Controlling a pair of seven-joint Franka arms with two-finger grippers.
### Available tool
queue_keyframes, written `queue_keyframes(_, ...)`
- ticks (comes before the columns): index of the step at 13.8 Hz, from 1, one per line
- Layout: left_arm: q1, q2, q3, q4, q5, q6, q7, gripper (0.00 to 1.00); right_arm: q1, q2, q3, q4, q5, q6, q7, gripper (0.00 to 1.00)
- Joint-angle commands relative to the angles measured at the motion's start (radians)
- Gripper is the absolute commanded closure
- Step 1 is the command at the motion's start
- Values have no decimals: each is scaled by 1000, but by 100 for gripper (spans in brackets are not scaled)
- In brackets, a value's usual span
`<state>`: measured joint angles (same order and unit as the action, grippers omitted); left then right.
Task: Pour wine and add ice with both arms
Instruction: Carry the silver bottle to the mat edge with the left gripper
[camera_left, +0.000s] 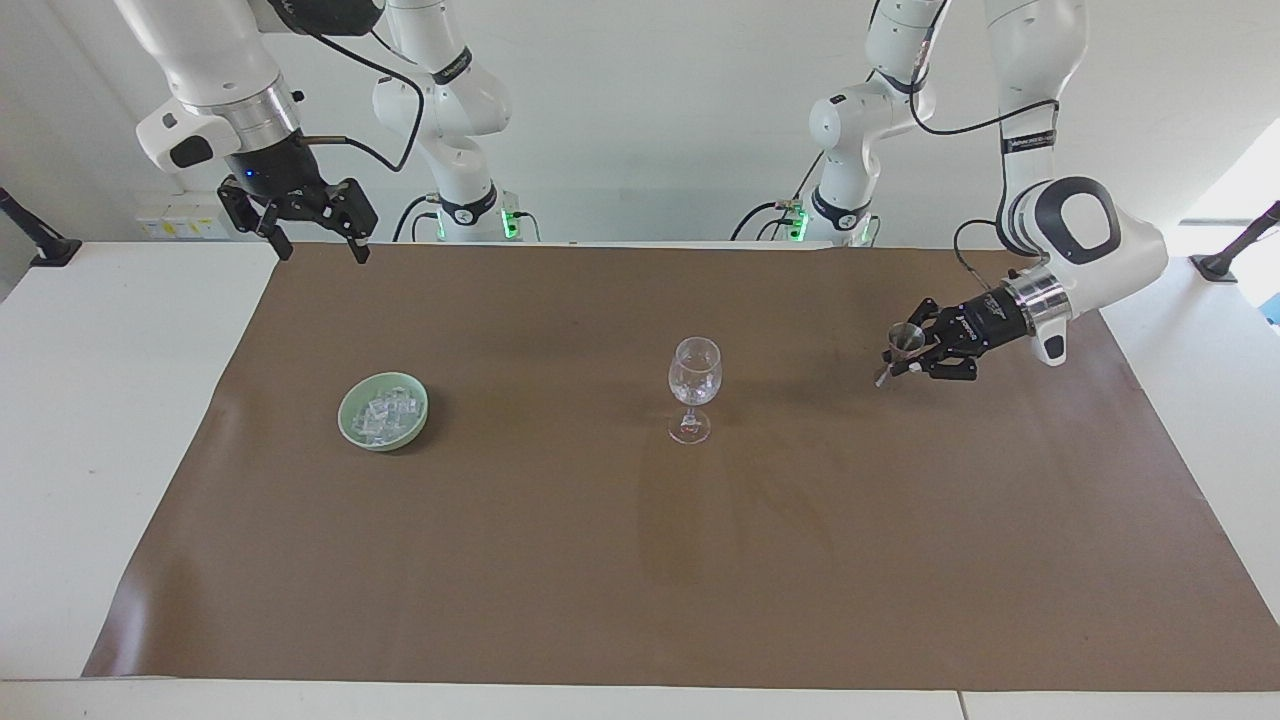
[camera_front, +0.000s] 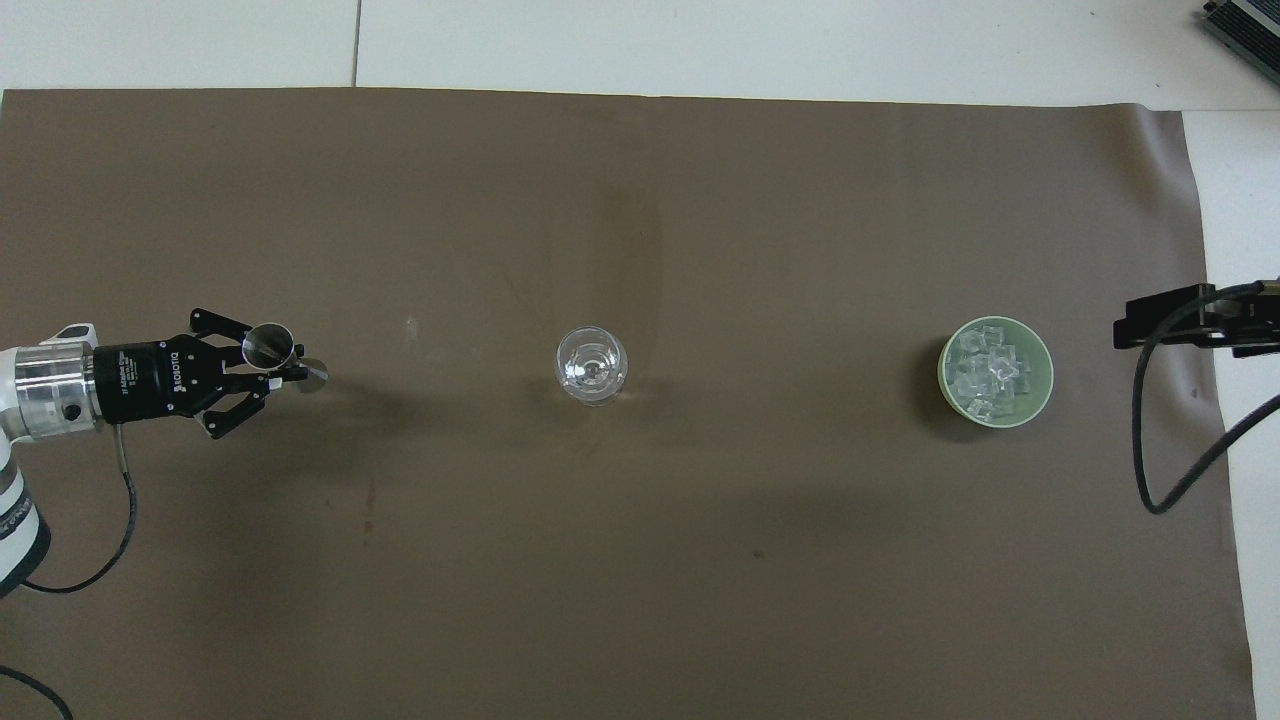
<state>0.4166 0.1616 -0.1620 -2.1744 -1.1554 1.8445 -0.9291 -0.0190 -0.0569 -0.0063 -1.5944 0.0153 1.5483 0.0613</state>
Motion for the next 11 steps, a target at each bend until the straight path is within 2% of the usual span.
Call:
queue_keyframes(1,50,71,-11,47,-4,-68,83,100,-13,-27,2,-30,18,-14,-17,0)
queue_keyframes(2,63,87,-13,48,-9,-71,99,100,-13,-31,-1,-47,18,22,-12,0)
queue_keyframes(5,73,108,-16,57,-12,-74,153,100,-32,-86,-9,-192,18,191,-11,0)
queue_keyframes(8,83,131,-14,67,-10,-96,252,100,-33,-87,-9,-266,18,283,-8,0)
queue_keyframes(11,91,150,-14,74,-7,-117,315,100,-33,-133,-9,-425,8,471,-9,0)
